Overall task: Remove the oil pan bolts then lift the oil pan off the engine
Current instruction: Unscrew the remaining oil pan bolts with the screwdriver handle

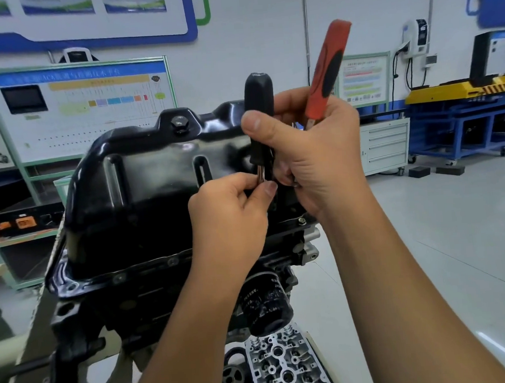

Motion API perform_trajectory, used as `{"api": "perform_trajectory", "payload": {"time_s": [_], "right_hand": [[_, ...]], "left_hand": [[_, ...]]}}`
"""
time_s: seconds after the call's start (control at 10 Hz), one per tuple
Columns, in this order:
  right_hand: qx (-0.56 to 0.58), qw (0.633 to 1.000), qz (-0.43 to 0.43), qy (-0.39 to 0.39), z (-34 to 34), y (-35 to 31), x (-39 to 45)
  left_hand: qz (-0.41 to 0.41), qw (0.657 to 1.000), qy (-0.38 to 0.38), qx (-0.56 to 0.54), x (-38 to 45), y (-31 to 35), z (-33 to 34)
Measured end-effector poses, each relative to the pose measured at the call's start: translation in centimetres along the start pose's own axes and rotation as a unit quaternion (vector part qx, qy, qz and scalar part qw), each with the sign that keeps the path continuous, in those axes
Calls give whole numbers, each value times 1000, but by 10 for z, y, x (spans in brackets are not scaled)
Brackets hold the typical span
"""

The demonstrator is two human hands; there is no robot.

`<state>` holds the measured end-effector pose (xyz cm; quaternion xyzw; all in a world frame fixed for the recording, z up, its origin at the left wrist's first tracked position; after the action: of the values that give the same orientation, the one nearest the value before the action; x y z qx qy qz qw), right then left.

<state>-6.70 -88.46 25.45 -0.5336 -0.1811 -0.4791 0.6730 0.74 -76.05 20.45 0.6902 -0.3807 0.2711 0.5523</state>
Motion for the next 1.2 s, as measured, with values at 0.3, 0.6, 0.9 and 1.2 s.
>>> {"api": "perform_trajectory", "payload": {"time_s": [0.3, 0.6, 0.9, 1.2], "right_hand": [[108, 990, 85, -33, 5, 23, -2], [-221, 970, -98, 5, 9, -22, -7], [-158, 984, -72, -47, 18, -12, -4], [-223, 959, -163, 53, 5, -30, -11]], "left_hand": [[13, 999, -32, -33, -5, 2, 6], [-18, 1000, 19, 15, -8, 5, 4], [1, 1000, -11, 9, -5, 1, 5], [-12, 1000, 21, 2, -9, 1, 5]]}}
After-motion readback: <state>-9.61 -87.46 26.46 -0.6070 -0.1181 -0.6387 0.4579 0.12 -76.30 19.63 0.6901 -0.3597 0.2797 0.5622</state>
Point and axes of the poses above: each hand's wrist, its own x-axis towards the middle knuckle, its own z-axis out of the palm, y = z × x, the point moved 10 cm from there along x, towards the middle knuckle, and after that the axes turned 5 degrees about x, right-handed, at the moved point
